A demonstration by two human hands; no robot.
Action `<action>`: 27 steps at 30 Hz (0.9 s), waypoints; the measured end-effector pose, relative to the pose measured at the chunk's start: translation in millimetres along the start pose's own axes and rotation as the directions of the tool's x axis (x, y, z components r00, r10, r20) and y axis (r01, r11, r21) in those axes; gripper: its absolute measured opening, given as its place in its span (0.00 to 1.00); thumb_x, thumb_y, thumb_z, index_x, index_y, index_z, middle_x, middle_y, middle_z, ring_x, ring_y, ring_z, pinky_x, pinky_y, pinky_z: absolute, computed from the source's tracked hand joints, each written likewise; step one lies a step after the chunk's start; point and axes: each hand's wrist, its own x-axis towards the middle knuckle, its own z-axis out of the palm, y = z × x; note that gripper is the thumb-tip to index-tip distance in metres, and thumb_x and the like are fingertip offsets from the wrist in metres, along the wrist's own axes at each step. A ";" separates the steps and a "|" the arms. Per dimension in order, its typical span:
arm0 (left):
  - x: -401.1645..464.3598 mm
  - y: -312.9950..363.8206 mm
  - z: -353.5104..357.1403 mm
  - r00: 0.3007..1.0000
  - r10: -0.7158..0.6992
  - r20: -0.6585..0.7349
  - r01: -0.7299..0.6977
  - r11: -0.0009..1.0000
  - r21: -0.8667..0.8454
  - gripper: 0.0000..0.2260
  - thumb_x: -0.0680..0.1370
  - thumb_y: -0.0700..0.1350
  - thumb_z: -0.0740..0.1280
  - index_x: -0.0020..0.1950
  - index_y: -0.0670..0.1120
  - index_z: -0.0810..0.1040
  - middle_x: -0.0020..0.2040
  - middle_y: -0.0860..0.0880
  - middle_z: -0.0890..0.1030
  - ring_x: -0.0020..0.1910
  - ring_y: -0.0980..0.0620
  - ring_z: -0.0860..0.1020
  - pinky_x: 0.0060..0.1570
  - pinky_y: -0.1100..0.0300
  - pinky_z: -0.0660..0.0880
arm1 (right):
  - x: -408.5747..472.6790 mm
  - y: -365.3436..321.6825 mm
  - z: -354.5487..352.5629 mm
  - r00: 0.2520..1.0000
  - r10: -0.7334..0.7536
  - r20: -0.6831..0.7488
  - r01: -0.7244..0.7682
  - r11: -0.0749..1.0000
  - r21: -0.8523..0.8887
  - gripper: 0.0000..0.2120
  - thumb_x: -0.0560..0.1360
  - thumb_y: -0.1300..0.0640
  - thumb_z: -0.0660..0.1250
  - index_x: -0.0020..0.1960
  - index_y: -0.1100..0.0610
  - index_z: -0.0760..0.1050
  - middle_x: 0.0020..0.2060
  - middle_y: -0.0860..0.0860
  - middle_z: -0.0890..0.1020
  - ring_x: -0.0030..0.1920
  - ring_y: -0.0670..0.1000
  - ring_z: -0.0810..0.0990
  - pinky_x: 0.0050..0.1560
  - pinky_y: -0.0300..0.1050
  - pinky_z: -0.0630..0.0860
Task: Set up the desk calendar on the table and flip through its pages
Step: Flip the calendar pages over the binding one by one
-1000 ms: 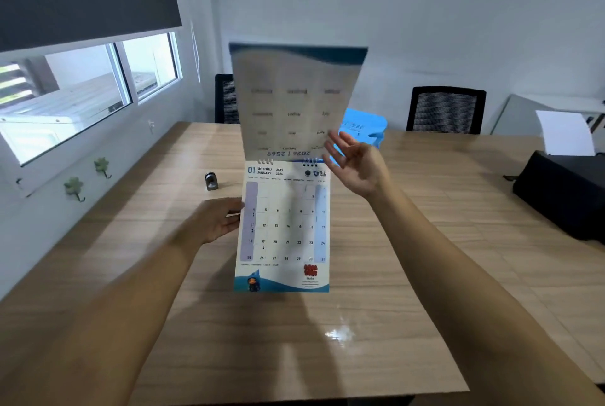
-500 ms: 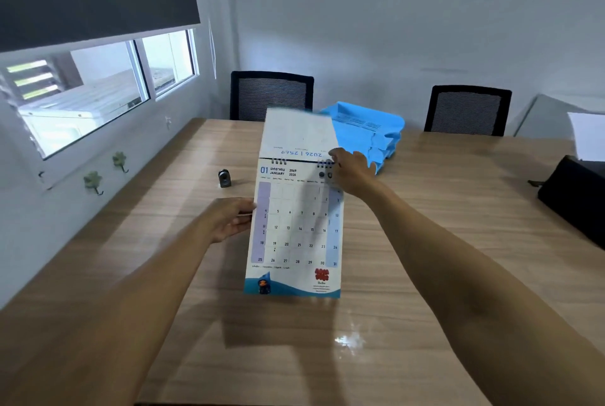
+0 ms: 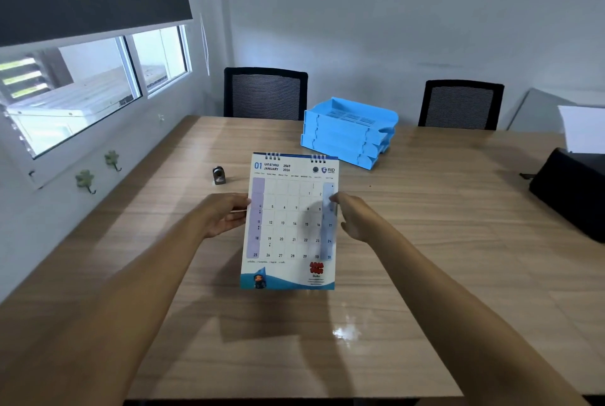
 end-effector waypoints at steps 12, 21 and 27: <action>-30.6 54.8 -6.3 0.969 0.141 0.202 -0.095 0.971 -0.221 0.17 0.77 0.36 0.53 0.61 0.40 0.76 0.56 0.45 0.82 0.53 0.48 0.80 0.43 0.58 0.82 | -4.0 -33.8 -28.3 0.980 -0.162 0.113 0.081 0.850 0.520 0.19 0.80 0.49 0.50 0.50 0.57 0.77 0.44 0.53 0.83 0.48 0.54 0.80 0.45 0.47 0.77; -21.6 84.0 47.5 0.828 0.535 0.168 -0.476 0.511 0.716 0.22 0.81 0.38 0.53 0.76 0.47 0.64 0.78 0.47 0.61 0.75 0.46 0.62 0.68 0.58 0.62 | 9.7 -54.4 -3.0 0.774 -0.631 0.057 0.511 0.569 -0.645 0.21 0.81 0.54 0.50 0.73 0.55 0.63 0.72 0.53 0.69 0.70 0.58 0.65 0.68 0.54 0.65; 8.1 78.3 39.3 0.865 0.465 0.187 -0.314 0.213 0.925 0.26 0.77 0.40 0.56 0.76 0.48 0.61 0.71 0.41 0.71 0.68 0.41 0.70 0.63 0.49 0.70 | 37.9 -44.7 -4.4 0.842 -0.534 0.084 0.336 0.395 -0.855 0.27 0.80 0.52 0.51 0.78 0.50 0.50 0.78 0.49 0.55 0.78 0.63 0.47 0.75 0.62 0.48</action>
